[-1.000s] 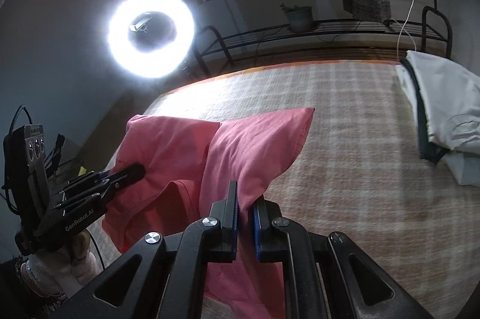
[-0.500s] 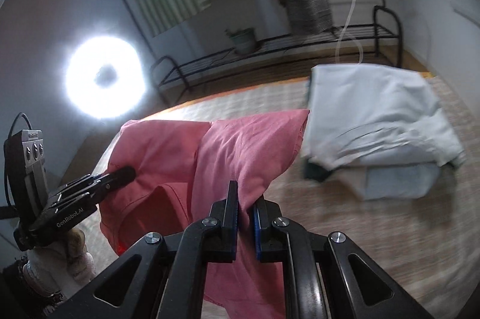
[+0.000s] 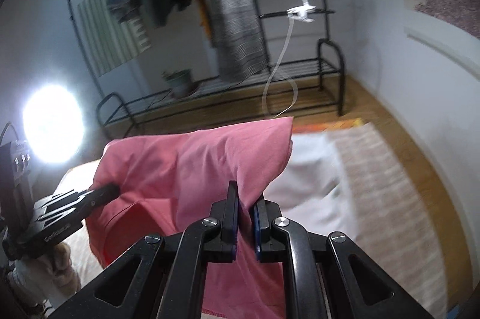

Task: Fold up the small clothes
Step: 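Grip the folded pink bundle with both tools and lift it, then lower the bundle onto the stack of folded clothes and open both tools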

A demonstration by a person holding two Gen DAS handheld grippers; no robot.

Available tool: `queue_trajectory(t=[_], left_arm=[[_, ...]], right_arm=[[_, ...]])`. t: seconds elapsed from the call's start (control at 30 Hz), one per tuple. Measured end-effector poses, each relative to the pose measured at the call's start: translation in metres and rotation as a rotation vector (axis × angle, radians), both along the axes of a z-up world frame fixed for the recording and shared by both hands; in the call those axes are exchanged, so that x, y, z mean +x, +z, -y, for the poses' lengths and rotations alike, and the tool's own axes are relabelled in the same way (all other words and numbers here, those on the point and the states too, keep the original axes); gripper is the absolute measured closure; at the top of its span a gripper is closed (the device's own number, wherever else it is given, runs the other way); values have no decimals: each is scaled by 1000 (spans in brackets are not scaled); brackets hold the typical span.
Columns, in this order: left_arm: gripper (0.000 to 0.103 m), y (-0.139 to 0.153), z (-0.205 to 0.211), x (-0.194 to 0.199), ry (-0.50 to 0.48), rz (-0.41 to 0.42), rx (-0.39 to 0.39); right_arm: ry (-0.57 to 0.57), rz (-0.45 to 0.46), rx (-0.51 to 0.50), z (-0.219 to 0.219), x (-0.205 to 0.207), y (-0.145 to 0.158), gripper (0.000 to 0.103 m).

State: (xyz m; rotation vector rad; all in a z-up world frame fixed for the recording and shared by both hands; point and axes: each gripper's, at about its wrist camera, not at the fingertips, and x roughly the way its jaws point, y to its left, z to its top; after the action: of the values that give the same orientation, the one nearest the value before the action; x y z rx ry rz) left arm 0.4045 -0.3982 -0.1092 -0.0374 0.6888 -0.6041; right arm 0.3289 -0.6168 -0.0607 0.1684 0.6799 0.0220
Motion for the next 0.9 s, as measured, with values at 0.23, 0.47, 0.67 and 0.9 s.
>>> queue_trajectory(t=[0.23, 0.47, 0.67, 0.9], left_arm=[[96, -15, 34, 30, 24, 35, 42], [91, -45, 46, 58, 58, -23, 108], [78, -42, 42, 50, 48, 20, 140], [78, -52, 41, 28, -29, -5, 142]], right_arm=[[-65, 32, -37, 40, 41, 1, 98], [-69, -21, -99, 45, 79, -30, 98], [-137, -92, -153, 51, 88, -48, 71], [-208, -135, -29, 84, 58, -58, 59]])
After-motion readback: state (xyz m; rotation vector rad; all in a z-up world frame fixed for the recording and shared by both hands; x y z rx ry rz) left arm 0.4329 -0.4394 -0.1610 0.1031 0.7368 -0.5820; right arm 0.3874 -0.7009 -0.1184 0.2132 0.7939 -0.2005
